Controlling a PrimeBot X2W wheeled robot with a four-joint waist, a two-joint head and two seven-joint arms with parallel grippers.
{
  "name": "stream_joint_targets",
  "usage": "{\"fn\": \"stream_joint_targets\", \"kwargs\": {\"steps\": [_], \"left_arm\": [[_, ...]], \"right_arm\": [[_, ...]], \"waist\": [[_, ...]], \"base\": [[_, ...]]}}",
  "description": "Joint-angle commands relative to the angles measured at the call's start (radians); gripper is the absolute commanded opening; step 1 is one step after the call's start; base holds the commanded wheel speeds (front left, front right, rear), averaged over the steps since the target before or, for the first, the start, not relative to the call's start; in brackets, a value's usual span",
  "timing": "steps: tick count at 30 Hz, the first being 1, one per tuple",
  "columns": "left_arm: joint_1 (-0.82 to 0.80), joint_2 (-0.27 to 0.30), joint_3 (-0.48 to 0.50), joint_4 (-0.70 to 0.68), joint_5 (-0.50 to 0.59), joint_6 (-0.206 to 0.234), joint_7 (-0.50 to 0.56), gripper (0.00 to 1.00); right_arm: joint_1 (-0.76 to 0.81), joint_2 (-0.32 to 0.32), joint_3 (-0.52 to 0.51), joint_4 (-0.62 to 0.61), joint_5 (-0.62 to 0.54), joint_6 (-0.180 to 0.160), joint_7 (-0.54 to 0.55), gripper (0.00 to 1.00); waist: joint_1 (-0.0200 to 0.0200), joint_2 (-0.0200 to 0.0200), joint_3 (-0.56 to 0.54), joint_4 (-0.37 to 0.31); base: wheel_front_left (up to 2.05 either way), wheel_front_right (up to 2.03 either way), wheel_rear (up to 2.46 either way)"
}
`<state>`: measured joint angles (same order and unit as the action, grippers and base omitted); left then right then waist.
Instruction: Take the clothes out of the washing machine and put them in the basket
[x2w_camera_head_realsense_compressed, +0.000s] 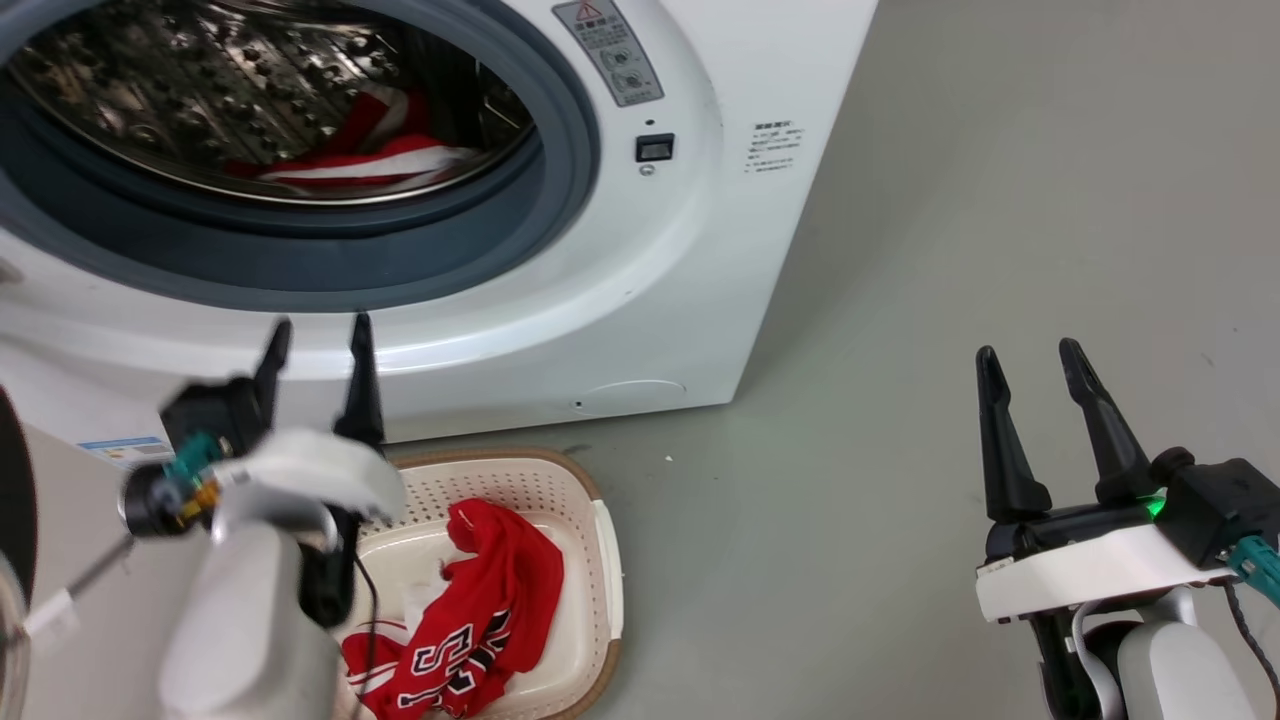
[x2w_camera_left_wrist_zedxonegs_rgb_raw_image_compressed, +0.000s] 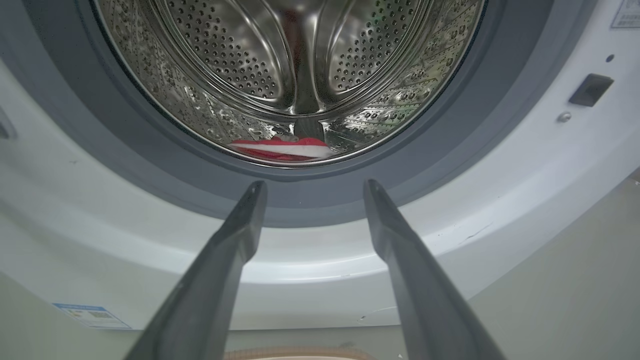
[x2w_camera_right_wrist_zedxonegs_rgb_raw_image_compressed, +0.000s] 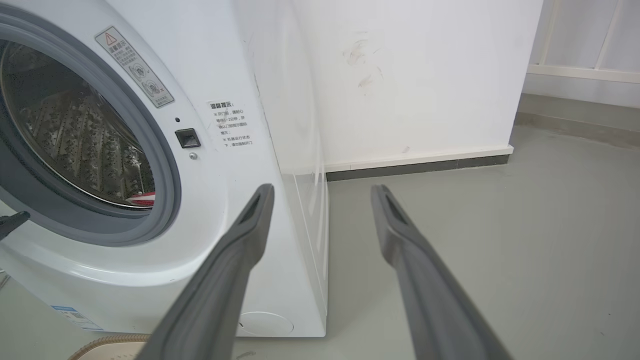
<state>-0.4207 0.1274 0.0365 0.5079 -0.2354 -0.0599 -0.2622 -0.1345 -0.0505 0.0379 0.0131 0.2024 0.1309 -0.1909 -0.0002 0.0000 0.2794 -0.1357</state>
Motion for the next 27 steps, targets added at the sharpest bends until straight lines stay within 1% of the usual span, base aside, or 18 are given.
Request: {"fn": "stream_joint_targets", "kwargs": {"steps": [1, 5, 8, 12, 13, 16, 21, 24, 27], "left_arm": [[-0.052, 0.022, -0.004, 0.021, 0.003, -0.007, 0.021, 1.0], [-0.184, 0.078, -0.023, 0.058, 0.01, -0.029, 0.099, 1.0], [-0.281, 0.139, -0.026, 0.094, 0.005, -0.041, 0.175, 1.0], [-0.4, 0.202, -0.034, 0.151, 0.001, -0.051, 0.291, 1.0], [-0.4, 0.202, -0.034, 0.151, 0.001, -0.051, 0.291, 1.0], [-0.494, 0.261, -0.046, 0.194, -0.007, -0.06, 0.383, 1.0], [-0.638, 0.342, -0.081, 0.252, -0.021, -0.068, 0.547, 1.0], [-0.721, 0.39, -0.121, 0.269, -0.037, -0.07, 0.659, 1.0], [-0.788, 0.433, -0.18, 0.259, -0.079, -0.071, 0.777, 1.0]], "right_arm": [[-0.008, 0.001, 0.005, 0.002, 0.007, 0.0, -0.008, 1.0], [-0.019, 0.001, 0.012, 0.013, 0.024, 0.0, -0.022, 1.0], [-0.034, 0.001, 0.024, 0.026, 0.043, 0.0, -0.037, 1.0], [-0.047, 0.001, 0.039, 0.052, 0.074, 0.0, -0.056, 1.0], [-0.047, 0.001, 0.039, 0.052, 0.074, 0.0, -0.056, 1.0], [-0.063, 0.001, 0.053, 0.07, 0.098, 0.0, -0.067, 1.0], [-0.086, 0.001, 0.079, 0.094, 0.134, 0.0, -0.074, 1.0], [-0.103, 0.001, 0.087, 0.08, 0.156, 0.0, -0.074, 1.0], [-0.111, 0.001, 0.099, 0.07, 0.174, 0.0, -0.074, 1.0]], "waist": [[0.0002, 0.0, 0.019, -0.022], [0.0002, 0.0, 0.059, -0.066], [0.0002, 0.0, 0.098, -0.108], [0.0002, 0.0, 0.15, -0.161], [0.0002, 0.0, 0.15, -0.161], [0.0002, 0.0, 0.19, -0.194], [0.0002, 0.0, 0.257, -0.241], [0.0002, 0.0, 0.301, -0.265], [0.0002, 0.0, 0.338, -0.285]], "base": [[0.0, 0.0, 0.0], [0.0, 0.0, 0.0], [0.0, 0.0, 0.0], [0.0, 0.0, 0.0], [0.0, 0.0, 0.0], [0.0, 0.0, 0.0], [0.0, 0.0, 0.0], [0.0, 0.0, 0.0], [0.0, 0.0, 0.0]]}}
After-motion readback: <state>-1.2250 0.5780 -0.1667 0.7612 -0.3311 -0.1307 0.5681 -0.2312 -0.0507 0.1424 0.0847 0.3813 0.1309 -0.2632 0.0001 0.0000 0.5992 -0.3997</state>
